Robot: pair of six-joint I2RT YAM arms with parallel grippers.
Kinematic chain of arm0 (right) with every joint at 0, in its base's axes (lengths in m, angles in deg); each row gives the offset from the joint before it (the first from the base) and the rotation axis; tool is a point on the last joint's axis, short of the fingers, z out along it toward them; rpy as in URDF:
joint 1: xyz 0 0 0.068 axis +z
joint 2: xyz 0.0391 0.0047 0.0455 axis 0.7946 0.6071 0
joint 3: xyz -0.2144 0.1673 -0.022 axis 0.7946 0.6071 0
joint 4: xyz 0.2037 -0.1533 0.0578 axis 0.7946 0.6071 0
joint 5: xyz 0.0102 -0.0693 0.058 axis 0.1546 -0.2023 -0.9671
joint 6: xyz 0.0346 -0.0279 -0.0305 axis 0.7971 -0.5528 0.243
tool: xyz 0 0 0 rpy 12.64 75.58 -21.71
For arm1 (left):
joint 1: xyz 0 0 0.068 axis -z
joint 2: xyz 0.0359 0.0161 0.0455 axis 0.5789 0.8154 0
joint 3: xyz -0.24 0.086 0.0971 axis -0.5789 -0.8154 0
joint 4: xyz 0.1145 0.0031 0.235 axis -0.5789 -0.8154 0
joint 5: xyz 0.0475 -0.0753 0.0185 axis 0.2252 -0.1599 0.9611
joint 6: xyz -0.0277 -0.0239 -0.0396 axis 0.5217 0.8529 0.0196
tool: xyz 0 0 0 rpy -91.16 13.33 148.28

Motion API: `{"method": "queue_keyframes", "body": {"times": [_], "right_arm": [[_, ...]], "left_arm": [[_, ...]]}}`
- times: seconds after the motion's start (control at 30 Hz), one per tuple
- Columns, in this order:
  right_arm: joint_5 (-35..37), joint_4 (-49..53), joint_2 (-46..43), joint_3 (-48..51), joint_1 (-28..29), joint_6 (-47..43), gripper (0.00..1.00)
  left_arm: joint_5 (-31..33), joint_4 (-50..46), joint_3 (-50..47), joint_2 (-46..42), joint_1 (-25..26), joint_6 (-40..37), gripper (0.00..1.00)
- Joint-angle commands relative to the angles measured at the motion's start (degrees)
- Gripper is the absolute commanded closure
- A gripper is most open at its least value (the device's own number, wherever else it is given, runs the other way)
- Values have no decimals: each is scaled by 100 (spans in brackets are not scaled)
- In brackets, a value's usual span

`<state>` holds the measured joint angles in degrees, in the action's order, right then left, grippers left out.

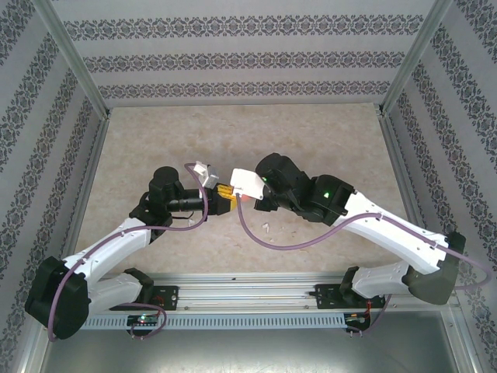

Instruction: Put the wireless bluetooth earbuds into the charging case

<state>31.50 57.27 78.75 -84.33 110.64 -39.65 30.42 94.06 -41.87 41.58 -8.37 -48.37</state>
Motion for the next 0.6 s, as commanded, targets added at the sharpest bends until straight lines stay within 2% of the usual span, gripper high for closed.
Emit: {"method": "queue_keyframes", "body": {"times": [0.0,0.57], "right_arm": [[114,-29,97,-140,93,-96,86],[244,113,211,37,294,-470,84]], "left_arm": [[-174,-30,239,-23,29,44,100],[-199,-28,379,83,24,67,100]]}}
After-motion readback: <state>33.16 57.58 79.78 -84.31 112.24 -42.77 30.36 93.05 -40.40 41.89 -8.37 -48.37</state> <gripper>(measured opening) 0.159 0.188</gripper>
